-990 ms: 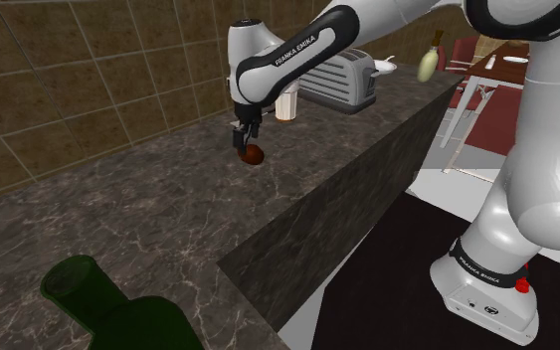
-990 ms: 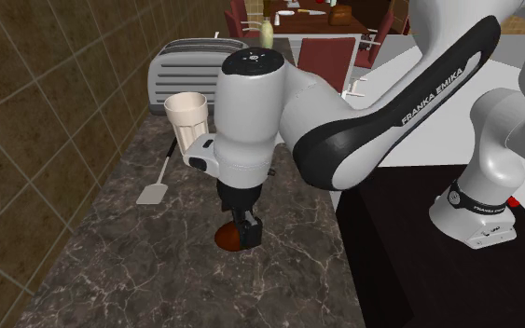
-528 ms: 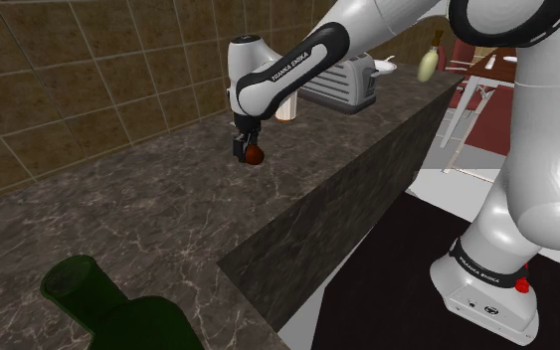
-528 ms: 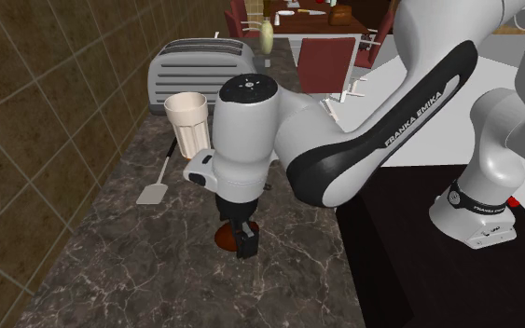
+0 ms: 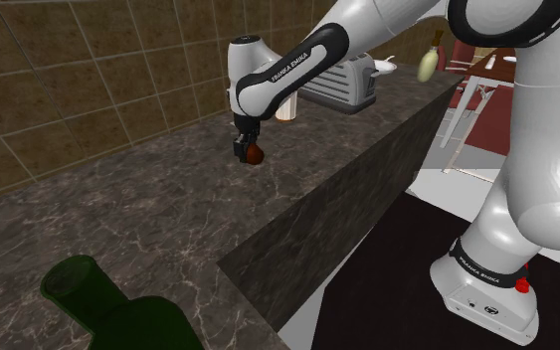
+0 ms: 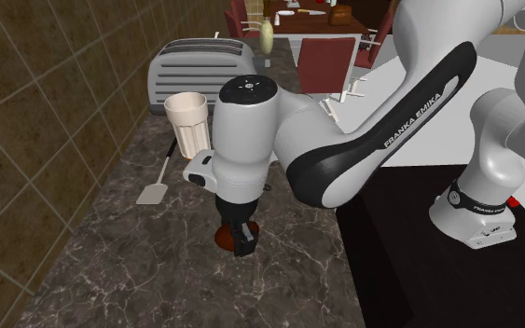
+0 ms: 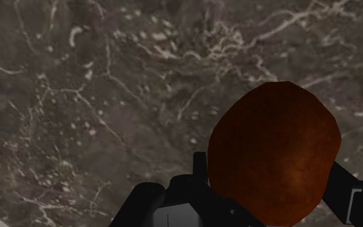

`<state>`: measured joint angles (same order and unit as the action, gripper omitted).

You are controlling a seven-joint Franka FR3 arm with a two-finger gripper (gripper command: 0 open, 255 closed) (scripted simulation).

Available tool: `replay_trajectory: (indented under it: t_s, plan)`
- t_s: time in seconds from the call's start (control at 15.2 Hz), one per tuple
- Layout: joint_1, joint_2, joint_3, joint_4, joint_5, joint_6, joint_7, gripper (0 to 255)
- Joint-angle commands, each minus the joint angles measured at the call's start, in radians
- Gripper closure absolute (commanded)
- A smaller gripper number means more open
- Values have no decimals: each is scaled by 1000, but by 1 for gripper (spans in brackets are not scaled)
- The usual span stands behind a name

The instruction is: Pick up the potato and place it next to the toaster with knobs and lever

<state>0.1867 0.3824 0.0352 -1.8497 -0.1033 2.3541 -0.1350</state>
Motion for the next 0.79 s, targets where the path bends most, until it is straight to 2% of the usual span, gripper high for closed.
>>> replay_trajectory:
  t_s: [0.0,0.46,0.73]
  plan:
    - [0,0,0,0,0,0,0,255]
    - [0,0,0,0,0,0,0,255]
    - [-1,-27,2,17,4,-44,-5,255]
